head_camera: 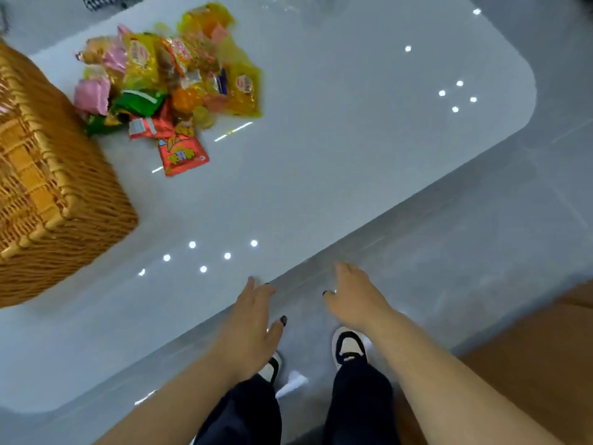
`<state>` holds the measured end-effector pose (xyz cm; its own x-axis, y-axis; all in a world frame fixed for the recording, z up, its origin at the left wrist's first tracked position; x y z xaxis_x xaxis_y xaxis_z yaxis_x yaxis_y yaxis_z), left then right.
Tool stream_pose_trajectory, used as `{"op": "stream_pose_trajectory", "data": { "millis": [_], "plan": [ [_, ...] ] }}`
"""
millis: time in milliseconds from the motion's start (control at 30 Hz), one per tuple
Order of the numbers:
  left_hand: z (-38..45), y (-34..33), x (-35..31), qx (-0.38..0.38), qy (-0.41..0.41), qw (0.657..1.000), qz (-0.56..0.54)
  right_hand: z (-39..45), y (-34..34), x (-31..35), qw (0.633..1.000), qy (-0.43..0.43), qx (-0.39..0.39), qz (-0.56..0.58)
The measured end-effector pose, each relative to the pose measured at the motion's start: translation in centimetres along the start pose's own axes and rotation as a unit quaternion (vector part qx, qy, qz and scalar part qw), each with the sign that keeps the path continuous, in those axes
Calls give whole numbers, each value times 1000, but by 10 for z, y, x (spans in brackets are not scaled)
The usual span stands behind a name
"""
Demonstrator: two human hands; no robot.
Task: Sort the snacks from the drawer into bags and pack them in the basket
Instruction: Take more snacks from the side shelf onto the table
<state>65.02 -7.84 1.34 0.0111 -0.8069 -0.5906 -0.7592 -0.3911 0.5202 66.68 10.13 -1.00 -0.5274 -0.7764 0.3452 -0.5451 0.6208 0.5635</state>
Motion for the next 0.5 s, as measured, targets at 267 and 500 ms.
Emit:
{"op": "stream_pose_trajectory", "data": {
  "millis": [267,500],
  "plan": [
    [5,-41,8,-175,-45,983,20,52,-22,9,950,167,51,-260],
    [-13,-80,34,-186,-1,983,-9,86,-61,11,933,191,85,-294]
  ]
}}
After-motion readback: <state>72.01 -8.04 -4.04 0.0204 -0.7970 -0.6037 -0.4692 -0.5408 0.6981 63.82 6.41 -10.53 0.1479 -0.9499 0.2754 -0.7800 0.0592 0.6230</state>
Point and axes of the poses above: each hand's wrist, its own z-axis towards the middle knuckle, its own y-axis out of the back of the hand, x = y × z, the point moved 7 cm from there along z, towards the middle knuckle, and after that the axes turned 7 degrees about -z, right-handed, at the moved point
